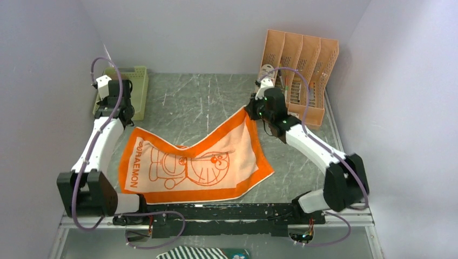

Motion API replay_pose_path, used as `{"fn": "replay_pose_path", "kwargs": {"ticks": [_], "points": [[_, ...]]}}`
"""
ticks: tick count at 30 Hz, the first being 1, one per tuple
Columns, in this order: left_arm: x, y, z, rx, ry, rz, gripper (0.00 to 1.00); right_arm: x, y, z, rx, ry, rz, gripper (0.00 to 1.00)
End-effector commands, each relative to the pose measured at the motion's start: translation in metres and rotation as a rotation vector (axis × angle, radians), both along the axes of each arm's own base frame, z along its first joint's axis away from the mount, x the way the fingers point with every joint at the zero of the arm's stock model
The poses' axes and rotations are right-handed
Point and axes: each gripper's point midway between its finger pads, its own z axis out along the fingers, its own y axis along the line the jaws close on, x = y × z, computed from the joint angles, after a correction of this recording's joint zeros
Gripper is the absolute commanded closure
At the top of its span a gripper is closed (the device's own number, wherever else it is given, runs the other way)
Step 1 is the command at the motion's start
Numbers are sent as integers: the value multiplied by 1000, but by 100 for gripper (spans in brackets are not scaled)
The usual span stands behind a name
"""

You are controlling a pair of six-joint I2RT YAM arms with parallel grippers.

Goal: Roll the towels
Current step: Flatten out the towel at the center of the board.

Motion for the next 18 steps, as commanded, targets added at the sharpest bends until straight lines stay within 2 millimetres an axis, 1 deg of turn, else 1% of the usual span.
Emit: {"fn": "replay_pose_path", "kwargs": {"ticks": [1, 3, 4, 5, 6, 8, 9, 10, 11, 12, 14, 18], "points": [[28, 35, 34, 86, -80, 107, 93, 63, 14, 42, 62, -135, -11, 100], [39, 41, 37, 73, -80, 99, 93, 88, 14, 36, 58, -116, -14, 100], [43, 43, 41, 63, -79, 98, 92, 101, 13, 33, 59, -101, -16, 97], [48, 43, 49, 53, -91, 93, 87, 112, 11, 25, 56, -71, -10, 86], [50, 42, 51, 41, -94, 82, 81, 124, 10, 19, 59, -53, -5, 76], [53, 34, 60, 13, -132, 32, 57, 146, 6, 8, 68, -30, -18, 58], [52, 29, 62, -1, -151, 4, 44, 157, 2, -6, 60, -7, -30, 50], [51, 26, 63, -11, -165, -16, 34, 168, 0, -10, 55, -2, -38, 45], [48, 22, 64, -22, -176, -33, 27, 178, -2, -15, 49, 4, -48, 41], [44, 19, 62, -36, -178, -47, 22, 187, -5, -19, 43, 10, -58, 38], [35, 11, 55, -71, -171, -77, 18, 206, -7, -45, 34, 61, -65, 37], [19, -2, 40, -136, -169, -131, 16, 234, -5, -73, 27, 133, -70, 37]]}}
